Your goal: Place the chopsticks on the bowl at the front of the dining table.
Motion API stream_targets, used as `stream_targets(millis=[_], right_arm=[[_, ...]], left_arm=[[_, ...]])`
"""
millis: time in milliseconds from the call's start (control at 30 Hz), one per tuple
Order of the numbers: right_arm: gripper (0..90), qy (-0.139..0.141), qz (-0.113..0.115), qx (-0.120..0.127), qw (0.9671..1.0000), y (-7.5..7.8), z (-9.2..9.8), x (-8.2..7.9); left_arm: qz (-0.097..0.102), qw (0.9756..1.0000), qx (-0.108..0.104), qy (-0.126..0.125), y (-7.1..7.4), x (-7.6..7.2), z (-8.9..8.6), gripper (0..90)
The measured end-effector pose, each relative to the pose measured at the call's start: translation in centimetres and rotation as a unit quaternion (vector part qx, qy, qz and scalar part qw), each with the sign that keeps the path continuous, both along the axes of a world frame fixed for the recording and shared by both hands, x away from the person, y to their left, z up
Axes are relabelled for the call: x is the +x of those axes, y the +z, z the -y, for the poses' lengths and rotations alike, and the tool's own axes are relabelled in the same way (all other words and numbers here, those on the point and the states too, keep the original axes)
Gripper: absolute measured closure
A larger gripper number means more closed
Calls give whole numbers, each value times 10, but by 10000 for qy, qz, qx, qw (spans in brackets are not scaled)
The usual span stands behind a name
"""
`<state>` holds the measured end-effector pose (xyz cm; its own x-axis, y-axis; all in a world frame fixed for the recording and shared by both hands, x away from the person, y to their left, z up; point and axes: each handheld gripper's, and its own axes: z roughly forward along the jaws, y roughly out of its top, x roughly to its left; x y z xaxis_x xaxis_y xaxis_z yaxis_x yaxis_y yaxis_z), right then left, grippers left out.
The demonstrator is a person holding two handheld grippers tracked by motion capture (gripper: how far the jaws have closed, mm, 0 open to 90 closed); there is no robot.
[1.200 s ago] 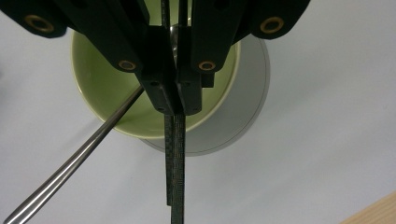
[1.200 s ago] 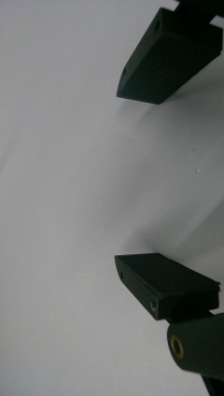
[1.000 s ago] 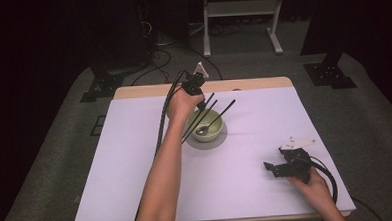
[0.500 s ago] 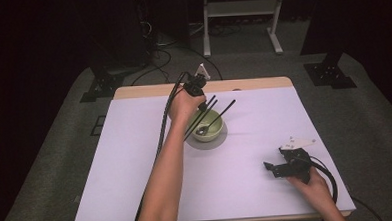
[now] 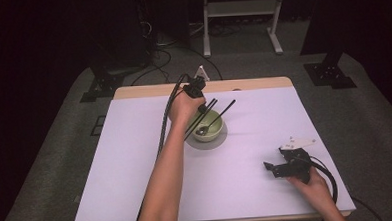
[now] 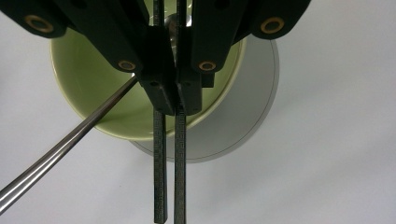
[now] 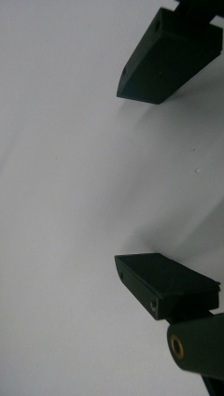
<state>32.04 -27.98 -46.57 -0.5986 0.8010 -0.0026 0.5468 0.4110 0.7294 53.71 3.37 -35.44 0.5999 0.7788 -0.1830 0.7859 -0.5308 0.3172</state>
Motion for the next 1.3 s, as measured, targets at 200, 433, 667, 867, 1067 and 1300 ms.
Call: stream_targets(millis=[200, 433, 667, 867, 1067, 1300], right_arm=[[152, 2, 1, -2, 10000, 0, 0, 0], [152, 3, 3, -6, 10000, 0, 0, 0], [152, -3, -6, 6, 10000, 0, 0, 0], [152, 0, 2, -3, 10000, 0, 0, 0], [152, 0, 1, -3, 10000, 0, 0, 0], [152, 6, 5, -9, 10000, 0, 0, 0]], left_arm=[[-9, 10000, -30, 40, 0, -1, -1, 859], [30, 9999, -102, 61, 4, -2, -3, 820], [125, 9999, -56, 17, 12, -8, -8, 700], [261, 9996, -63, 19, 22, -16, -15, 590], [413, 9991, -21, 3, 27, -26, -22, 400], [579, 9983, -29, 84, 31, -39, -36, 198]])
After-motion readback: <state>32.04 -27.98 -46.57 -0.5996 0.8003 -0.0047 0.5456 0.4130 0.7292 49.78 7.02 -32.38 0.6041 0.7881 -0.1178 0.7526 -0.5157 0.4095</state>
